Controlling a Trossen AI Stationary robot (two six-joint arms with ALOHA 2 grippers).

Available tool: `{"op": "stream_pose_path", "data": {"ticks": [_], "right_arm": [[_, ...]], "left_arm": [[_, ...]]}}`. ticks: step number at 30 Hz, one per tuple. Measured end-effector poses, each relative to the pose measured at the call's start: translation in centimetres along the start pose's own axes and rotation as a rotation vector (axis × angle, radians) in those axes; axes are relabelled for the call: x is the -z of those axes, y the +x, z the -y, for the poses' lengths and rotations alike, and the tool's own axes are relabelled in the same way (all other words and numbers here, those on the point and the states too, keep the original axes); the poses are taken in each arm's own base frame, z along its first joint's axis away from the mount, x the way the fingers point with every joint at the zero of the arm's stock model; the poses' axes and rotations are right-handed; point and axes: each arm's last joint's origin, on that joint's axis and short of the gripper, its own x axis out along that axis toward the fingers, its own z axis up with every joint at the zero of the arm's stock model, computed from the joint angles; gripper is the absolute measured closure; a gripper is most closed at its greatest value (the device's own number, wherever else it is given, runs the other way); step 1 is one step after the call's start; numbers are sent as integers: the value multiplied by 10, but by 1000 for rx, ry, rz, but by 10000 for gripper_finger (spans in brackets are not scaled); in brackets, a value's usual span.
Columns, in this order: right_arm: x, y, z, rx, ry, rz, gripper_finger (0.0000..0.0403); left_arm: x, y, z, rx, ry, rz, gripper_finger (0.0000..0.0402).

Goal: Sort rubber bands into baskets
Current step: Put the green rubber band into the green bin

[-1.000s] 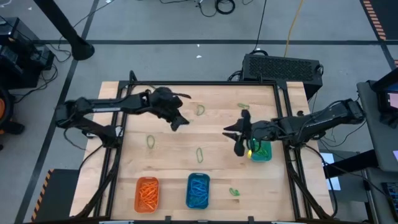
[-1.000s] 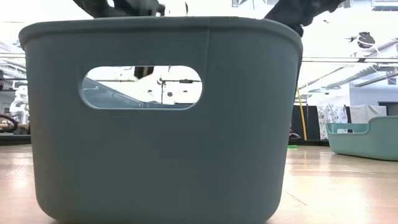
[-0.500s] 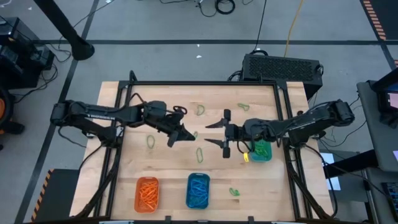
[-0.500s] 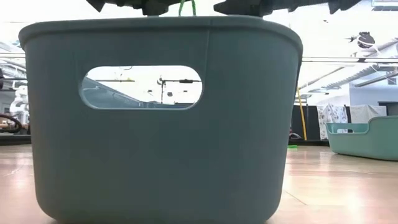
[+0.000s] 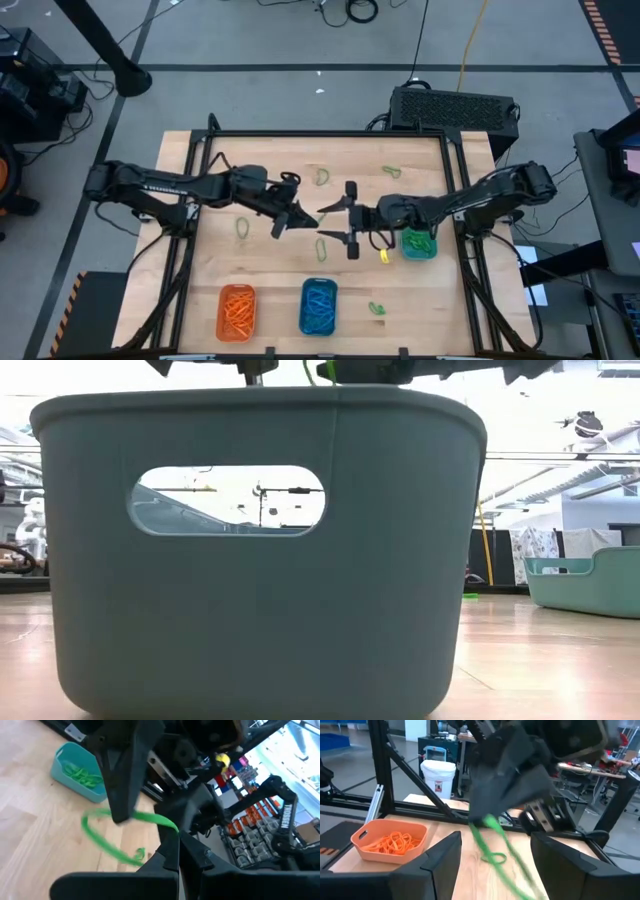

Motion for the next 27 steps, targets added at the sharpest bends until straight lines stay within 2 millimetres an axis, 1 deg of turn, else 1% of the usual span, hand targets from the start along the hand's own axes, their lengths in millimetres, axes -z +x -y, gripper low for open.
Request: {"op": "stream_pose_path", "data": {"ticks": [3,5,9,11,14,17,18,23,27], "right_arm": [[-2,8,-1,-1,-31,-9,175],[-5,12,-1,-3,-47,-29,184],[-2,13,-2,-17,-70,-137,221],[-1,13,-2,-21,-76,-174,251],[-2,13,-2,-24,-78,-190,310],[-3,13,-2,-24,-80,-195,377],[-3,12,-1,-24,-79,-194,389],[-7,6,0,-24,-62,-212,398],[-13,-6,3,-18,-29,-259,401]], "left_arm": [[1,3,-3,-3,-4,-11,401],[2,5,-3,6,-5,-25,401],[2,4,-3,15,-3,-27,401],[2,4,-3,16,-3,-27,401],[2,4,-3,13,-3,-26,398],[3,4,-5,-14,-9,-22,384],[3,4,-5,-20,-11,-22,378],[3,4,-6,-23,-2,-26,343],[3,4,-6,-10,42,-41,306]]}}
